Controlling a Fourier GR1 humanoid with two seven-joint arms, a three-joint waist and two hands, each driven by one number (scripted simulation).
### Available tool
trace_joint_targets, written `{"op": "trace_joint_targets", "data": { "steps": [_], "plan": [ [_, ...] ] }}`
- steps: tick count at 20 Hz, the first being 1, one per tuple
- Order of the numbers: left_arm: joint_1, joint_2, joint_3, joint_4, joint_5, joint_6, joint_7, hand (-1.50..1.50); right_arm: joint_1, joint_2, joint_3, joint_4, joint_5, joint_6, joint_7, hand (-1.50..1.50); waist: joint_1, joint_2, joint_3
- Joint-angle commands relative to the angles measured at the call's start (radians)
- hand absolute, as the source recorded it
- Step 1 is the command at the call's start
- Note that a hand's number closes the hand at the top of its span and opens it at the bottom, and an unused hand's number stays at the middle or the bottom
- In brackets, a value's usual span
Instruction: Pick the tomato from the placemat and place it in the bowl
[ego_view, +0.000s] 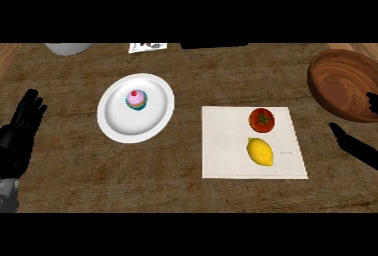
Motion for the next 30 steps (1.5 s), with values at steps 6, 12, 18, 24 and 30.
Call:
{"op": "trace_joint_targets", "data": {
  "steps": [6,12,18,24,30],
  "plan": [
    [-0.022,-0.011,-0.014,-0.031,-0.024,0.044,0.057,0.0,0.321,0.239,0.202,-0.135,0.541,-0.431,0.177,-1.5,0.039,-0.004,0.008],
    [-0.083,0.0,-0.015,-0.054,-0.034,0.038,0.124,0.0,0.385,0.406,0.246,-0.322,0.966,-0.344,0.478,-1.5,0.07,0.003,0.009],
    [-0.097,-0.043,-0.045,-0.054,-0.059,0.026,0.125,0.0,0.161,0.437,0.208,-0.523,1.211,0.133,0.776,-1.5,0.092,0.005,0.01],
    [-0.081,-0.071,-0.044,-0.027,-0.08,0.031,0.078,0.0,-0.001,0.39,0.206,-0.482,1.099,0.578,0.929,-1.5,0.104,0.007,0.011],
    [-0.118,-0.103,-0.058,-0.014,-0.117,0.052,0.108,0.0,-0.242,0.424,0.103,-0.324,0.946,0.805,1.039,-1.5,0.098,0.008,0.013]
  ]
}}
